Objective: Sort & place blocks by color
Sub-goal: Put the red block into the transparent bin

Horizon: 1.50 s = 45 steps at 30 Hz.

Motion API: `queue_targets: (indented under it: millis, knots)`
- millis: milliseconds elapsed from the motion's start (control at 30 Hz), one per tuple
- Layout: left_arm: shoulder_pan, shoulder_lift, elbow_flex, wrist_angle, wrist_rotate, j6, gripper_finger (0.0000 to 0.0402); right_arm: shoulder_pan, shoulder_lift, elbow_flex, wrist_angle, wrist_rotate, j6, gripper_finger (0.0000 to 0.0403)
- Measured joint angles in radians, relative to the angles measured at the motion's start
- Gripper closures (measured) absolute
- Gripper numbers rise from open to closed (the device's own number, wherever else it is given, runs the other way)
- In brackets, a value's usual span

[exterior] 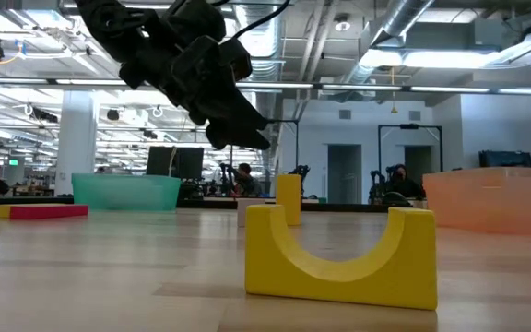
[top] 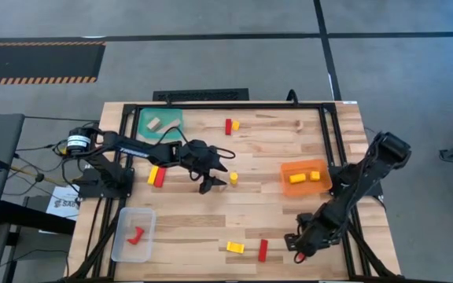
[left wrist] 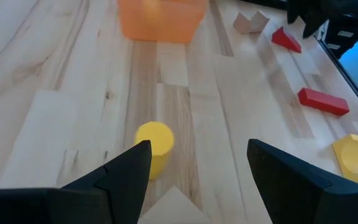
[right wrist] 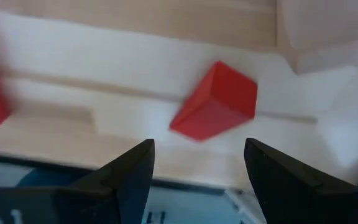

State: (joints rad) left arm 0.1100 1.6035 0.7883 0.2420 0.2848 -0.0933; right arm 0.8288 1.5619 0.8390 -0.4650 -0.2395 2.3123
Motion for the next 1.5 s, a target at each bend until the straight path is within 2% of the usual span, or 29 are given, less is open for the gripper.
queue_targets:
  millis: [233,567,667,833,867,967,1067,1167,1233,1300,1400,1500]
  knots:
    - [0.007,0.0,0.0,-0.006,0.034,-0.001,0.0149,0.0,0.078,-0.001,0.025,-0.029,0.017,0.0132]
    - [0.008,0.0,0.0,-0.01,0.035,0.0,0.0149,-0.031,0.113,-0.001,0.037,-0.03,0.004,0.0141]
    - [0.008,-0.001,0.0,-0.014,0.045,0.0,0.0149,-0.041,0.108,-0.001,0.034,-0.027,-0.015,0.0172]
    - [0.009,-0.001,0.003,-0.017,0.051,-0.009,0.0149,-0.057,0.082,-0.001,0.036,-0.007,-0.076,0.0285]
    - [0.012,-0.007,0.012,-0.029,0.051,-0.017,0.0149,-0.059,0.068,-0.001,0.039,0.016,-0.09,0.0293]
    - [0.023,-0.034,0.054,-0.057,0.052,-0.023,0.0149,-0.064,-0.004,-0.001,0.054,0.148,-0.119,0.0293]
    - [0.039,-0.078,0.096,-0.113,0.054,-0.024,0.0149,-0.073,-0.108,0.0,0.045,0.33,-0.166,0.0293]
    - [0.054,-0.129,0.133,-0.128,0.092,-0.058,0.0149,-0.078,-0.224,0.0,-0.016,0.54,-0.24,0.0293]
    - [0.064,-0.156,0.149,-0.069,0.133,-0.097,0.0149,-0.079,-0.297,0.0,-0.063,0.702,-0.317,0.0293]
    - [0.073,-0.179,0.148,0.011,0.16,-0.16,0.0149,-0.079,-0.367,-0.001,-0.08,0.874,-0.456,0.0293]
    - [0.087,-0.189,0.148,0.157,0.166,-0.377,0.0149,-0.088,-0.456,0.0,-0.043,1.095,-0.73,0.0293]
    - [0.103,-0.179,0.145,0.238,0.218,-0.565,0.0149,-0.13,-0.523,0.0,0.054,1.195,-1.037,0.0293]
